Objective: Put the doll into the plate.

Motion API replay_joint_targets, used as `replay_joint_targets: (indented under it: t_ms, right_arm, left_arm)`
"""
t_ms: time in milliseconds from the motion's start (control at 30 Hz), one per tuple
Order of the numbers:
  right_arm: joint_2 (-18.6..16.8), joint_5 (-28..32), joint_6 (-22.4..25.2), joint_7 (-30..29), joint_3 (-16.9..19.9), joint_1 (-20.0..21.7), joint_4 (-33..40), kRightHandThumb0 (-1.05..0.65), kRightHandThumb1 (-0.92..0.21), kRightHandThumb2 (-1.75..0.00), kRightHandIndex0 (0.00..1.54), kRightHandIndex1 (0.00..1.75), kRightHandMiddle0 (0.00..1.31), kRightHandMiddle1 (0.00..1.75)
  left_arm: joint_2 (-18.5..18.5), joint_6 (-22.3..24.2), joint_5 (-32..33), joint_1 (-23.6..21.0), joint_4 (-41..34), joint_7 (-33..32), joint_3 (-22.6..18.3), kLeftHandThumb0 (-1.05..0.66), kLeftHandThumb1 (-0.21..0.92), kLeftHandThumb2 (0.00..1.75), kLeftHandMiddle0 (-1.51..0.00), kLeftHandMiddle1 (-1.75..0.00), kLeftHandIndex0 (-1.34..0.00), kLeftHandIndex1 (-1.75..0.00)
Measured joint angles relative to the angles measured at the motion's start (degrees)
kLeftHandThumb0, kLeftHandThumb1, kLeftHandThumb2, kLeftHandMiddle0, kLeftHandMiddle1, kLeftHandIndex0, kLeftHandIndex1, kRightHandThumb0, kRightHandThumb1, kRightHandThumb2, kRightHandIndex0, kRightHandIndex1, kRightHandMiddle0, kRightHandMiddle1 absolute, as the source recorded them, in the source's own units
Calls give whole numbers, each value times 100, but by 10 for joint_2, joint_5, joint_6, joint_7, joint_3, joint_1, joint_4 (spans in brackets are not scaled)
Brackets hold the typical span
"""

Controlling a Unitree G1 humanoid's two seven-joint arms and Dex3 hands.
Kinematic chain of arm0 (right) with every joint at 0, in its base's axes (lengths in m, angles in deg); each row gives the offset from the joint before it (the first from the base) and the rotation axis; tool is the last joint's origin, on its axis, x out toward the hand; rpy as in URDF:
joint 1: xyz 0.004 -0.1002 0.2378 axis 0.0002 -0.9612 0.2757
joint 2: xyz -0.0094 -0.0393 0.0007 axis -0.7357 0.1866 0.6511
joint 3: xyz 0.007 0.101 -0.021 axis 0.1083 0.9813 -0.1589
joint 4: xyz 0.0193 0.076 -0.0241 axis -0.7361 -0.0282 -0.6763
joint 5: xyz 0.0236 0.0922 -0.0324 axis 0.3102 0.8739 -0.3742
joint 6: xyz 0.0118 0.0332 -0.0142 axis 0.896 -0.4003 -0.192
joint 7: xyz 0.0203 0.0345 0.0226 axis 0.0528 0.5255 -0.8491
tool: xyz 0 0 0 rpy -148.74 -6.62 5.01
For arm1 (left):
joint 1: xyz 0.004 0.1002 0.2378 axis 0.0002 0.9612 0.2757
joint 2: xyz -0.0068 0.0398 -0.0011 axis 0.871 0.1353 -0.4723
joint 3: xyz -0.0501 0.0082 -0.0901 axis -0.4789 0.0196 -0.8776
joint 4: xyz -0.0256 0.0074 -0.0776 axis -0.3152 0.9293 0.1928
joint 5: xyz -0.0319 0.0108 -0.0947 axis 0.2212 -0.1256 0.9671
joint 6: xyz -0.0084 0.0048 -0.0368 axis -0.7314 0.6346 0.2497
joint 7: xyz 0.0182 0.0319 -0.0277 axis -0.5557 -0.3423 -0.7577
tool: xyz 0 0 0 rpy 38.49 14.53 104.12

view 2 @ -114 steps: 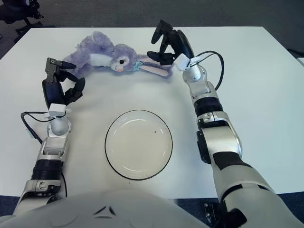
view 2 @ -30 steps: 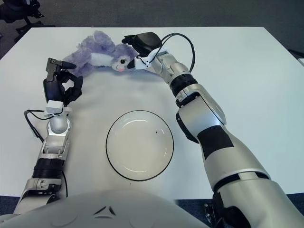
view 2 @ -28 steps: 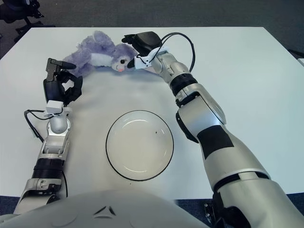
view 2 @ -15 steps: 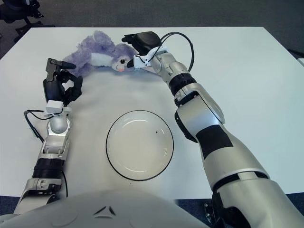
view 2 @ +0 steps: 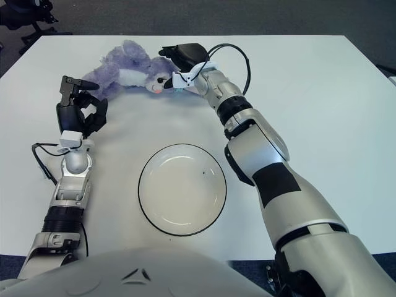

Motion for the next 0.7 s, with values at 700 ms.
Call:
replay_joint_targets:
  t_ms: [700]
  right_arm:
    - [-42,1,51,20,0,13,-27,-64,-91,0,51,0,49,2]
  left_arm:
    - [1,-7,-9,-2,7,-9,1,-35,92,35,-82,-175,-38,-157]
